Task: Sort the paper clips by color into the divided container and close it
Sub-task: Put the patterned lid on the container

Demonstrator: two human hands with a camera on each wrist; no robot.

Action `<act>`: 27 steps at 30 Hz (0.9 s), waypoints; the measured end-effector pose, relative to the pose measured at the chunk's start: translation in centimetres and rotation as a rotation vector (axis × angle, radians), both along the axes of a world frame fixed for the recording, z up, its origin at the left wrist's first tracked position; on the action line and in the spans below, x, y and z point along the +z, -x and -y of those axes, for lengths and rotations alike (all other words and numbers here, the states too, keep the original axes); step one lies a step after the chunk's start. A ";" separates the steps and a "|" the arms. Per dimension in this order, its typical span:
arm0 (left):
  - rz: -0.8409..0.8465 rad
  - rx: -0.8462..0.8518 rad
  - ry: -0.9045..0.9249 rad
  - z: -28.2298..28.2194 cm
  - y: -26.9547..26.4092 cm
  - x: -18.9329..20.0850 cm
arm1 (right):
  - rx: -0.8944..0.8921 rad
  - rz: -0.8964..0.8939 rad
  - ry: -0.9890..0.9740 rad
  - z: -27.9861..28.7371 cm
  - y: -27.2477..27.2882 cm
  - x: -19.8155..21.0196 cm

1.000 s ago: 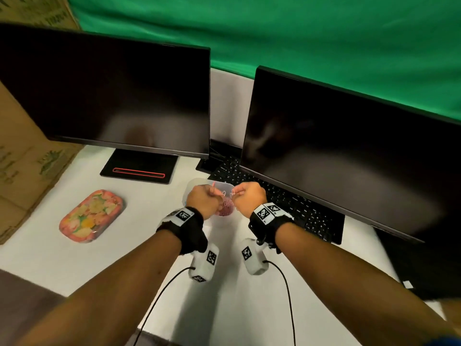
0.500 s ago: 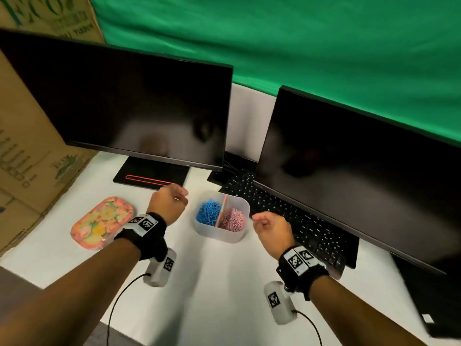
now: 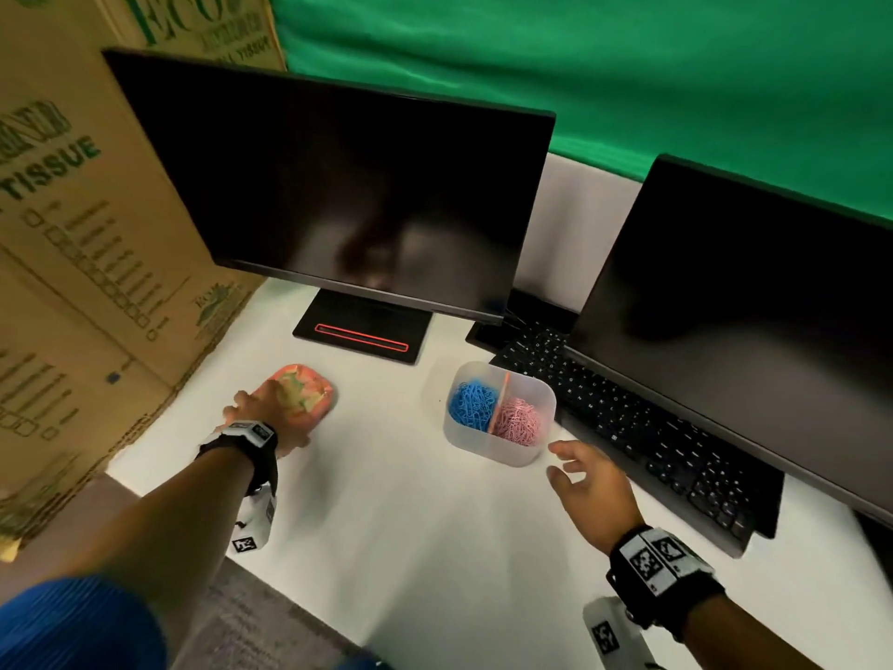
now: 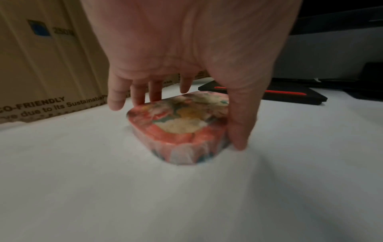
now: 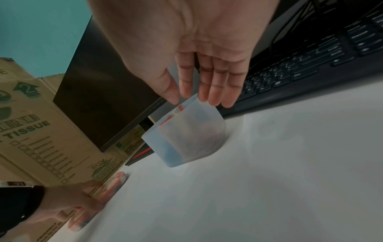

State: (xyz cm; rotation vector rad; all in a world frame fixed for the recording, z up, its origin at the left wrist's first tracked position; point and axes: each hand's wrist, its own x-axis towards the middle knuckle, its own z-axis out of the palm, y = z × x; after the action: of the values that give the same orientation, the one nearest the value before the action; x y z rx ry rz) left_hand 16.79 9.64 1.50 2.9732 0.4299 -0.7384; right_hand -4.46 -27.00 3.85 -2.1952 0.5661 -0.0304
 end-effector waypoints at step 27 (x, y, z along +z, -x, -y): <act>0.056 -1.147 0.368 21.4 2.7 7.0 | -0.279 -0.057 -0.185 0.3 -6.2 2.5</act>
State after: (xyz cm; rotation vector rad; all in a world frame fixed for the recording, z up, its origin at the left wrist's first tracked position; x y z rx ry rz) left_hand 14.05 -11.77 8.49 2.6276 -1.3480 -0.6298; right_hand 1.77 -27.32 6.38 -1.9298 0.8692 -0.0603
